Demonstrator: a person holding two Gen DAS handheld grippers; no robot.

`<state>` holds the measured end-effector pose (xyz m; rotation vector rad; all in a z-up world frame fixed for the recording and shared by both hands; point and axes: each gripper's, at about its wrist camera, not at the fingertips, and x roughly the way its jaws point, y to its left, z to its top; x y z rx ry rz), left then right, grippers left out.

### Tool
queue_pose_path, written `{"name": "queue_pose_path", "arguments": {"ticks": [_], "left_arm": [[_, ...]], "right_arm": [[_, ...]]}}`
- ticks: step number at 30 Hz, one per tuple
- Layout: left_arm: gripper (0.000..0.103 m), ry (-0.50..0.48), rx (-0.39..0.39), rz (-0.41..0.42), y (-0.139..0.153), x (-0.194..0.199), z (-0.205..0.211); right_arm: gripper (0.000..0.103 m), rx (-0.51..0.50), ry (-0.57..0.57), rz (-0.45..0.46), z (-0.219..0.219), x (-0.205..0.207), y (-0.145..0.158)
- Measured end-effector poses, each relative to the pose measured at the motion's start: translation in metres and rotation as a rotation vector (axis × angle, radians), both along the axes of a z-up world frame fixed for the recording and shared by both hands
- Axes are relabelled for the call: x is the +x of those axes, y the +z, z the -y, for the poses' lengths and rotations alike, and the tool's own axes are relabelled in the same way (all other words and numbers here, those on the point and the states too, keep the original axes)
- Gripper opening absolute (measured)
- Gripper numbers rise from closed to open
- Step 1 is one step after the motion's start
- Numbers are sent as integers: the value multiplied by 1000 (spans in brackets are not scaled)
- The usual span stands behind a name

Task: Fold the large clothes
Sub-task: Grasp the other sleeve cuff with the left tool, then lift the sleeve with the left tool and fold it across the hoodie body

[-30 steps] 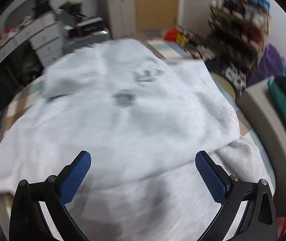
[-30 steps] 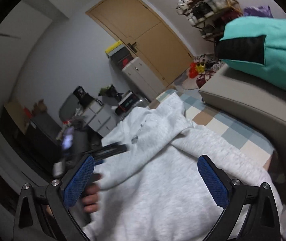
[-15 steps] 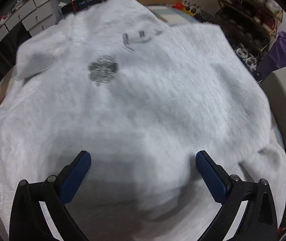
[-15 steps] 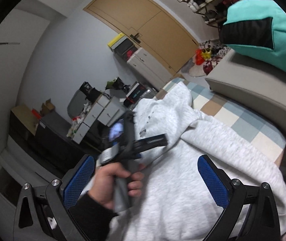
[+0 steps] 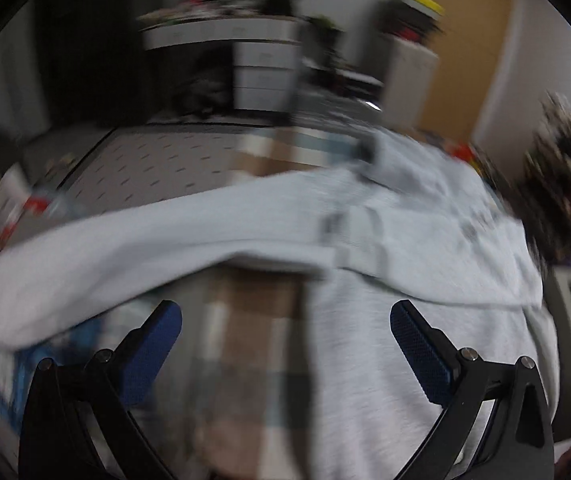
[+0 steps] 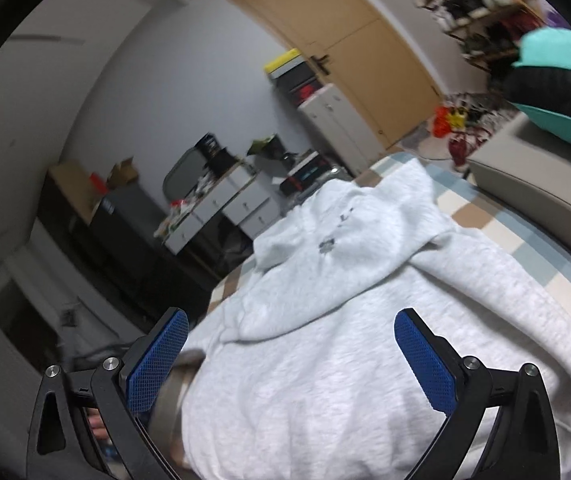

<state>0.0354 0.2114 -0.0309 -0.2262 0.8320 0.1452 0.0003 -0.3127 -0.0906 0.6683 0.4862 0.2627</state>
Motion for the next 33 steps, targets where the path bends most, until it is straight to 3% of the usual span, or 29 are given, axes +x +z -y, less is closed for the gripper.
{"name": "queue_pose_path", "arguments": {"ticks": [3,9,12,15,19,23,25,26,27,28,29,30,33], "left_arm": [[102,144,-112,20,0,-31,-60],[102,353,-229,108,-6,-78,-133],[102,383,-288,147,-15,-83,-148],[102,405,-269,114,-32,-71,-150],[102,429,-354,115,-45,-58,-165],[101,458,-392,188,-45,-56,-177],[87,486,-390,179,-49,-51,-181],[64,484,-415,176,-53,-50,-184],[53,470,-446,165,-57,-46,-186],[48,471,-453,159,-58,-46,-189],[31,485,-438,157,-58,-45,-190],[22,499,-433,170,-55,-47,-194],[15,536,-440,222,-46,-60,-205]], "right_arm": [[103,13,34,5,-7,2,1],[103,-19,43,-1,-18,2,1],[103,-30,38,-17,-18,3,0],[103,-27,23,-32,-17,4,-2],[103,-27,18,-47,-16,6,-4],[103,-46,12,-41,-17,4,-4],[103,-50,9,-39,-17,4,-3],[103,-45,10,-41,-17,4,-3],[103,-35,16,-43,-17,5,-4],[103,-30,21,-44,-18,6,-4],[103,-32,25,-47,-19,6,-4],[103,-40,27,-49,-20,6,-4],[103,-54,28,-39,-21,5,-3]]}}
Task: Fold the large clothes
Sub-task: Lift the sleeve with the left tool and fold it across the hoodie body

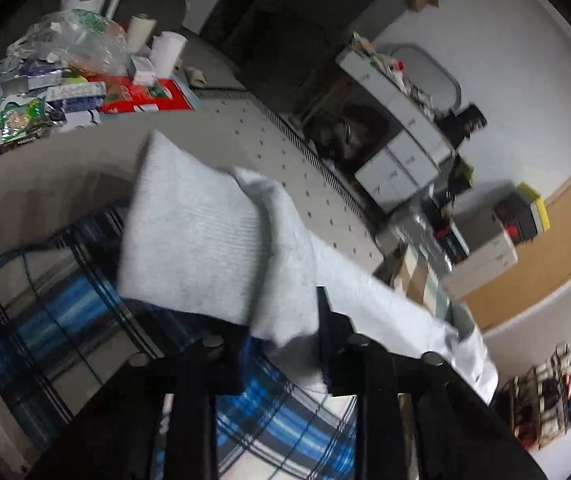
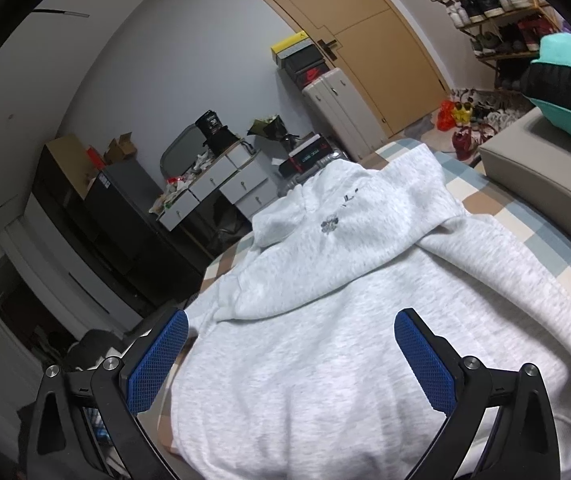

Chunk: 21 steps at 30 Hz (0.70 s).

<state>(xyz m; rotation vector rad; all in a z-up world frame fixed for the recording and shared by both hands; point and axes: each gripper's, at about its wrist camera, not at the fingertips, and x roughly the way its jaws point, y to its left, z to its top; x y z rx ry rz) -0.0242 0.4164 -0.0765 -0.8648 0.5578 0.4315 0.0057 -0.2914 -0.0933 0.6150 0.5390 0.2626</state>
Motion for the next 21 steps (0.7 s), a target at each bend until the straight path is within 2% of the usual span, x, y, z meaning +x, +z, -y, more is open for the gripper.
{"name": "queue_pose_path", "arguments": {"ticks": [2,5,7,9,12,13,15,16,17,21], "left_arm": [[12,24,28,22,5,-1,-1],[12,18,30,13,3,2,-5],[13,34,-14,18,-5,-2,-11],[18,46,-63,22,-11,-8,-16],[23,31,-169,44,-23,-9,-26],[22,29,-175,60,-23,-11,-27],[21,15,-144,68,-18,-11,-26],[18,14,-129,71,-15,-10,-25],[10,0,-115,79,-12,-9,-24],[8,-16,-61,78,12,3,-25]], "right_arm": [[103,-2,-2,-2,0,0,0],[103,17,3,-20,2,3,-3],[103,32,5,-29,3,4,-4],[103,32,4,-30,3,4,-4],[103,31,8,-29,2,5,-4],[103,32,11,-26,2,5,-4],[103,23,6,-24,2,5,-4],[103,20,5,-25,2,5,-4],[103,20,7,-27,2,6,-4],[103,26,9,-39,3,7,-6]]}}
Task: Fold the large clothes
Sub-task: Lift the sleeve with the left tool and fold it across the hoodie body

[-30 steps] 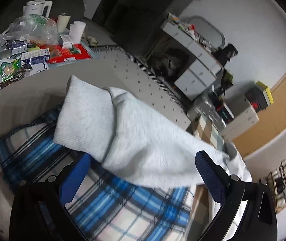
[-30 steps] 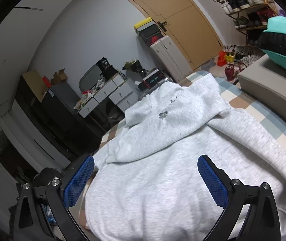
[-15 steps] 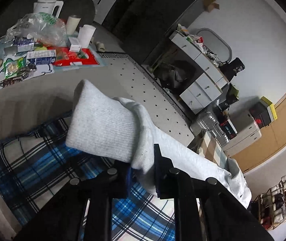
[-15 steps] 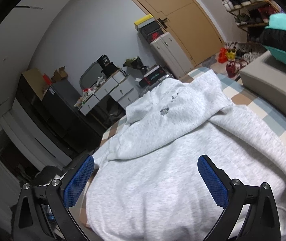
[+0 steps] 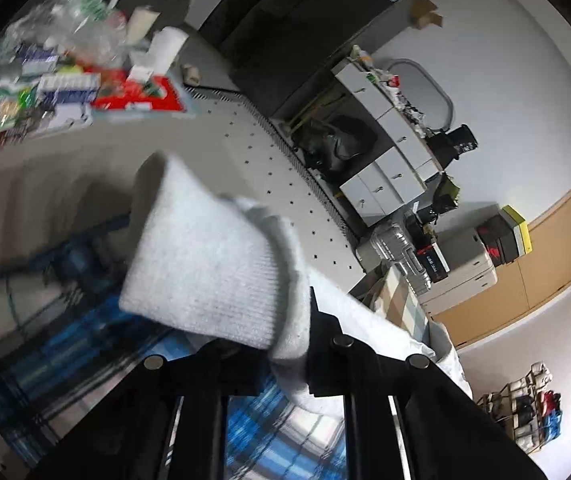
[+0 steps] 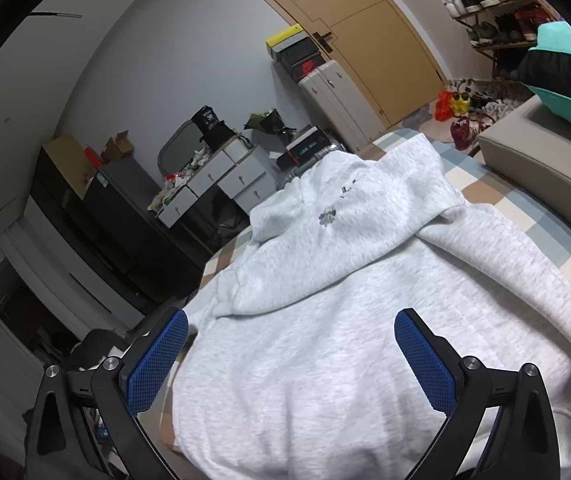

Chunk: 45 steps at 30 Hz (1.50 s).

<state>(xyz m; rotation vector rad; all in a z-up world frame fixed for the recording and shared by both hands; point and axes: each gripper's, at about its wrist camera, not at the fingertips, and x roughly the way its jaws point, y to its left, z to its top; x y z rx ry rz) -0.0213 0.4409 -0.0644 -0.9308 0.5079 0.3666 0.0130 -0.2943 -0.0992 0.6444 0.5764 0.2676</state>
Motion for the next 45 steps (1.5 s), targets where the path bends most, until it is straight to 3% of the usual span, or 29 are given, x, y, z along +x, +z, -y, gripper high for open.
{"name": "queue_pose_path", "arguments": {"ticks": [4,7,11,17,20,21,24,27,30,34,37,41,43,45], "left_arm": [[6,-39,33,-3,37,25,-4],[6,-80,117,50,85,45,8],[6,-177,238,145,152,75,53],[6,-415,394,288,234,118,173],[6,-600,455,308,251,140,254],[6,-662,495,291,251,148,287],[6,-829,573,239,228,168,380],[6,-986,540,180,188,191,456],[6,-1137,460,92,124,214,536],[6,-1273,490,-78,33,229,630],[6,-1325,519,-165,-21,228,668],[7,-1342,494,-296,-47,239,680],[18,-1362,402,-339,-47,239,670],[64,-1430,267,-333,-36,239,655]], "right_arm": [[103,2,7,5,0,0,0],[103,-20,7,13,-2,-1,1],[103,-24,8,23,-3,-3,2],[103,-13,16,38,-2,-4,4],[103,9,-8,48,5,-8,7],[103,-11,-74,70,10,-15,12],[103,-97,-250,214,19,-44,31],[103,-115,-325,287,28,-62,39],[103,-62,-400,300,44,-72,38],[103,29,-484,344,65,-86,36],[103,36,-488,363,68,-86,38],[103,30,-432,338,65,-73,38],[103,23,-405,326,63,-68,38],[103,30,-391,314,62,-69,36]]}}
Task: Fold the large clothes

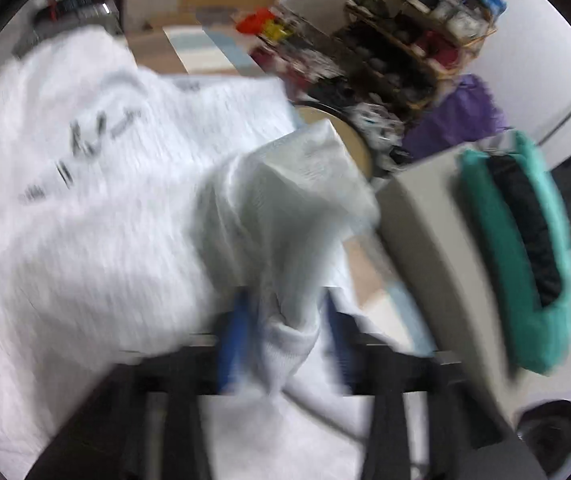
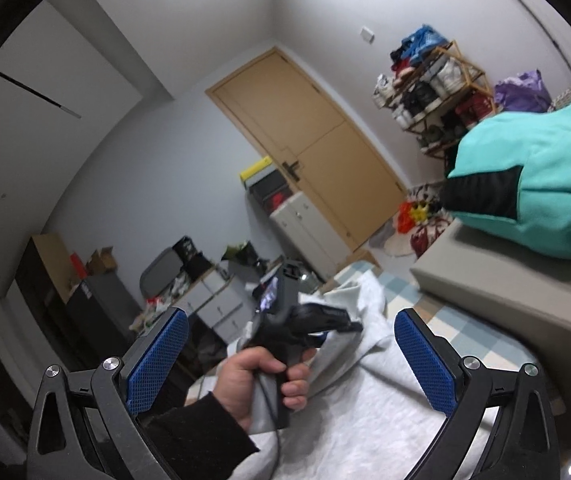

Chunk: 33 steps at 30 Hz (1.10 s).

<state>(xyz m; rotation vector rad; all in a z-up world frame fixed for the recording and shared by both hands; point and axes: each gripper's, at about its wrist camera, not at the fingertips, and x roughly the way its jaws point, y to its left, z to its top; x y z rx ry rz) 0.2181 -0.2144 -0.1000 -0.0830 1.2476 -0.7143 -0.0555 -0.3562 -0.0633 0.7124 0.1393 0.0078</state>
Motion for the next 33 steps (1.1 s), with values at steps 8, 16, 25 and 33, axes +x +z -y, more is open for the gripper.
{"name": "queue_pose_path", "arguments": {"ticks": [8,16,25,33], "left_arm": [[71,11,-135,-20,38,-13,-117],[71,481,-123,-86,-25,9,-247],[70,485,127,66,-41,-12,-194],[70,389,223,182,-45,-26,-179]], "right_arm": [[103,-1,19,-35,-3,1,-4],[103,-53,32,-61,-17,8,-4],[103,-126,72,-146,-29,29,-9],[103,-397,184,-390,-54,127,-1]]}}
